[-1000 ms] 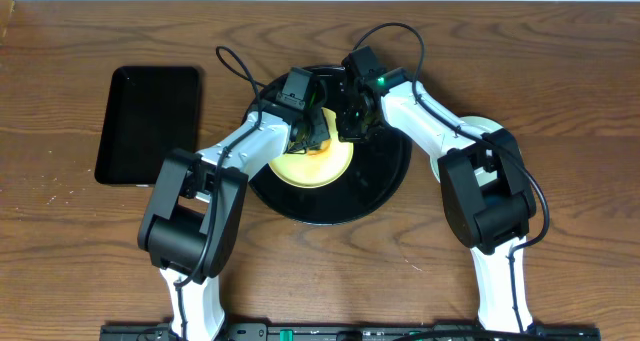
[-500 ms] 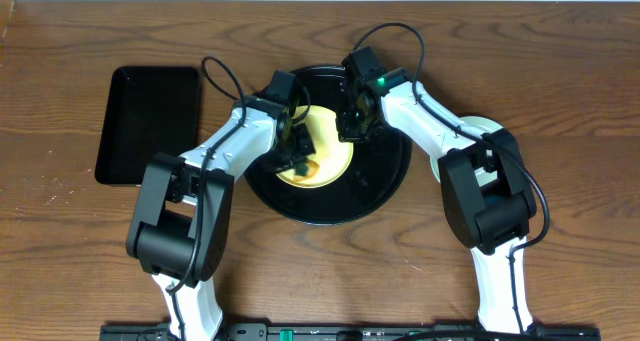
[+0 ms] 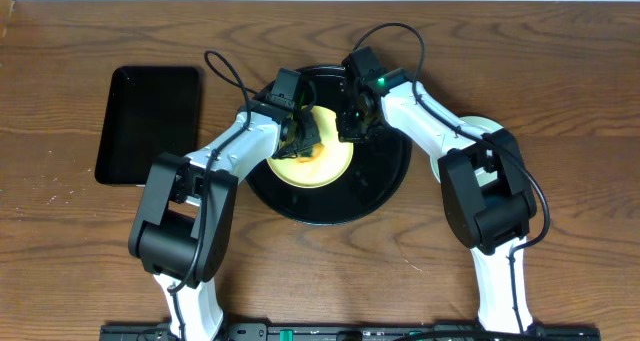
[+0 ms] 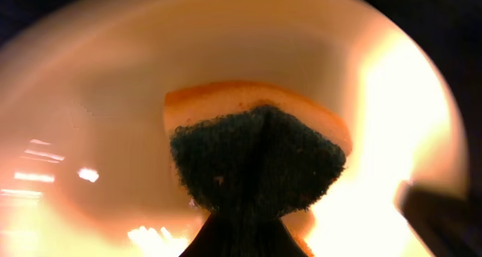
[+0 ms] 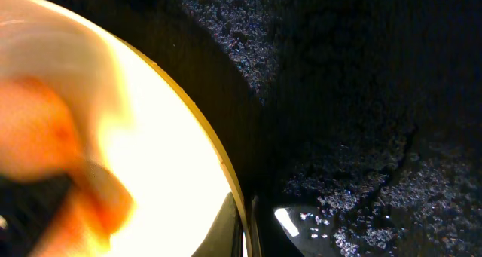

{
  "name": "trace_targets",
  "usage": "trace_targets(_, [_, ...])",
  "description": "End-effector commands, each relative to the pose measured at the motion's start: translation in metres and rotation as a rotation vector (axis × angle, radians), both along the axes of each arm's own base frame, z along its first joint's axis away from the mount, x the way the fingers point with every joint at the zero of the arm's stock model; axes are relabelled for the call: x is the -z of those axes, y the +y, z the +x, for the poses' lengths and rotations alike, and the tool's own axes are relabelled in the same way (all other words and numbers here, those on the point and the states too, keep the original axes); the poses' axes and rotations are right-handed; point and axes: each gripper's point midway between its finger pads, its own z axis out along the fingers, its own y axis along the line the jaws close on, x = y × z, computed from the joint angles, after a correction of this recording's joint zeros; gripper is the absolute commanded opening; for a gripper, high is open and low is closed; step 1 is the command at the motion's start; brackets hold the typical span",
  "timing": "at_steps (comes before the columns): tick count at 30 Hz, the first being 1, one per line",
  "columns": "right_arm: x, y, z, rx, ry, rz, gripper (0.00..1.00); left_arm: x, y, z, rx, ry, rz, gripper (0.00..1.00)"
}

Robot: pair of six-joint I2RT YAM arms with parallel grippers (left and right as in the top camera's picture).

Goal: Clean dirty plates on tray and stack at the side
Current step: 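Scrub the yellow plate with the sponge while the right gripper holds it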

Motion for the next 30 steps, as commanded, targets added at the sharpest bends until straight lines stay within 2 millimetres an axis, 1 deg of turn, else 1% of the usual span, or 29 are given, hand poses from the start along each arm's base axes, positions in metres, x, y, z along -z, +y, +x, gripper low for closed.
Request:
trace_targets(1, [0.027, -0.013, -0.012, 0.009, 0.043, -0.076, 0.01, 0.006, 0.059, 0.005, -0.108, -0.039, 0.300, 0.08])
trace_targets(4, [0.027, -0.012, -0.012, 0.010, 0.041, -0.075, 0.01, 0.010, 0.064, -0.010, -0.097, 0.021, 0.321, 0.08])
trace_targets(6, [0.027, -0.012, -0.011, 0.010, 0.040, -0.074, 0.01, 0.015, 0.055, -0.027, -0.065, 0.098, 0.281, 0.07])
trace_targets(8, [0.027, -0.012, -0.011, 0.009, 0.040, -0.075, 0.01, 0.019, 0.039, -0.048, -0.030, 0.197, 0.186, 0.07])
trace_targets(11, [0.027, -0.012, -0.012, 0.009, 0.040, -0.075, 0.01, 0.016, 0.004, -0.080, 0.023, 0.351, -0.028, 0.07])
trace_targets(13, [0.027, -0.012, -0.011, 0.009, 0.040, -0.074, 0.01, 0.008, -0.019, -0.090, 0.051, 0.408, -0.169, 0.08])
trace_targets(15, [0.027, -0.012, -0.011, 0.009, 0.040, -0.074, 0.01, 0.002, -0.035, -0.089, 0.072, 0.412, -0.263, 0.07])
trace_targets(16, [0.027, -0.012, -0.012, 0.009, 0.041, -0.074, 0.01, -0.001, -0.041, -0.085, 0.083, 0.397, -0.296, 0.07])
trace_targets(19, [0.027, -0.012, -0.012, 0.009, 0.041, -0.075, 0.01, -0.002, -0.046, -0.063, 0.100, 0.294, -0.311, 0.07])
trace_targets(20, [0.027, -0.012, -0.012, 0.009, 0.042, -0.076, 0.01, -0.002, -0.045, -0.054, 0.101, 0.254, -0.297, 0.08])
trace_targets(22, [0.027, -0.013, -0.012, 0.009, 0.044, -0.076, 0.01, 0.001, -0.035, -0.034, 0.083, 0.162, -0.222, 0.08])
trace_targets(24, [0.027, -0.013, -0.012, 0.009, 0.044, -0.077, 0.01, 0.005, -0.019, -0.018, 0.047, 0.088, -0.120, 0.07])
trace_targets(25, [0.027, -0.013, -0.012, 0.009, 0.044, -0.076, 0.01, 0.007, -0.008, -0.011, 0.023, 0.057, -0.055, 0.07])
trace_targets(28, [0.027, -0.013, -0.012, 0.009, 0.044, -0.077, 0.01, 0.008, 0.032, 0.001, -0.055, -0.010, 0.165, 0.08])
trace_targets(30, [0.027, -0.013, -0.012, 0.009, 0.043, -0.076, 0.01, 0.008, 0.053, -0.001, -0.086, -0.014, 0.277, 0.07])
